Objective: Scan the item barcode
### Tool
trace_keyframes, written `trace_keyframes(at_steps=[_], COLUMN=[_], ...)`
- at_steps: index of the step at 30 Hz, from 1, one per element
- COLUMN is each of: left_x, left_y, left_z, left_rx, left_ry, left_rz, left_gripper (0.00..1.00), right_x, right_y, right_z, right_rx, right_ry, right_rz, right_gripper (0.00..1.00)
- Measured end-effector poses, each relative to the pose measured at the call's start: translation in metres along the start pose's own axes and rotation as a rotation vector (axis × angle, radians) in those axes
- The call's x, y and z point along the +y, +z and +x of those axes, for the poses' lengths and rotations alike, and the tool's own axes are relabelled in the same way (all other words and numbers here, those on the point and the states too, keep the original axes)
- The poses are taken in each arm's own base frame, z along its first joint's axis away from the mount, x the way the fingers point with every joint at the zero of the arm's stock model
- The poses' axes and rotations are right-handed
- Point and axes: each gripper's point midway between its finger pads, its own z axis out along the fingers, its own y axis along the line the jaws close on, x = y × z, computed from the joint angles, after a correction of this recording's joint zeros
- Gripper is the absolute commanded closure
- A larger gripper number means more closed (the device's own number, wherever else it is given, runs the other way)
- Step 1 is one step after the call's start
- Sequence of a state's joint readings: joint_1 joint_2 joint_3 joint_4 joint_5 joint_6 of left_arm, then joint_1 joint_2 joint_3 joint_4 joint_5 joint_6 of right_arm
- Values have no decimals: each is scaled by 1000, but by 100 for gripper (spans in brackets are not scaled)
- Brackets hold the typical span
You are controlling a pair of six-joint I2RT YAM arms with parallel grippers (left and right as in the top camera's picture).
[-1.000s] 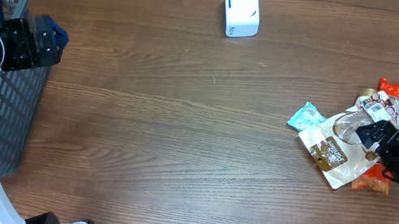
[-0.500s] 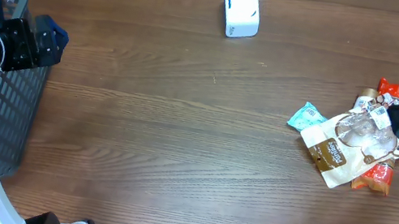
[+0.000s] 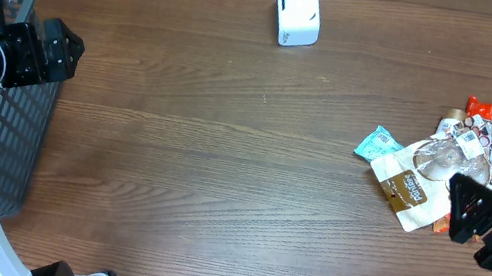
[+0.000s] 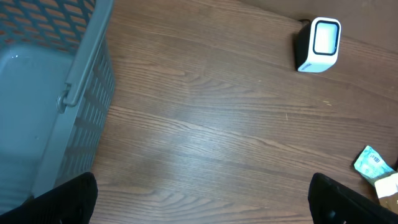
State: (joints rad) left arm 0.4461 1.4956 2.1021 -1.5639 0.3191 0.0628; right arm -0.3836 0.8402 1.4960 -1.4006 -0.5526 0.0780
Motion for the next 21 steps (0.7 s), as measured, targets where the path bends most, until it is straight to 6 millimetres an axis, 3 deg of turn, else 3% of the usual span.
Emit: trace_keyframes(at_steps=[4,9,15,21], left_x=[0,0,0,0], left_y=[0,0,0,0], left_z=[0,0,0,0], left_rx=[0,0,0,0], left_ry=[0,0,0,0], left_rz=[0,0,0,0], left_gripper=[1,0,0,1], right_x=[-3,20,53,59], right_y=[1,6,23,51], right_z=[2,0,-23,-12], right_rx=[10,12,-140,-343], right_ry=[-31,-184,-386,-506], right_rz=[21,-69,-206,-294], right_gripper=[0,0,0,0])
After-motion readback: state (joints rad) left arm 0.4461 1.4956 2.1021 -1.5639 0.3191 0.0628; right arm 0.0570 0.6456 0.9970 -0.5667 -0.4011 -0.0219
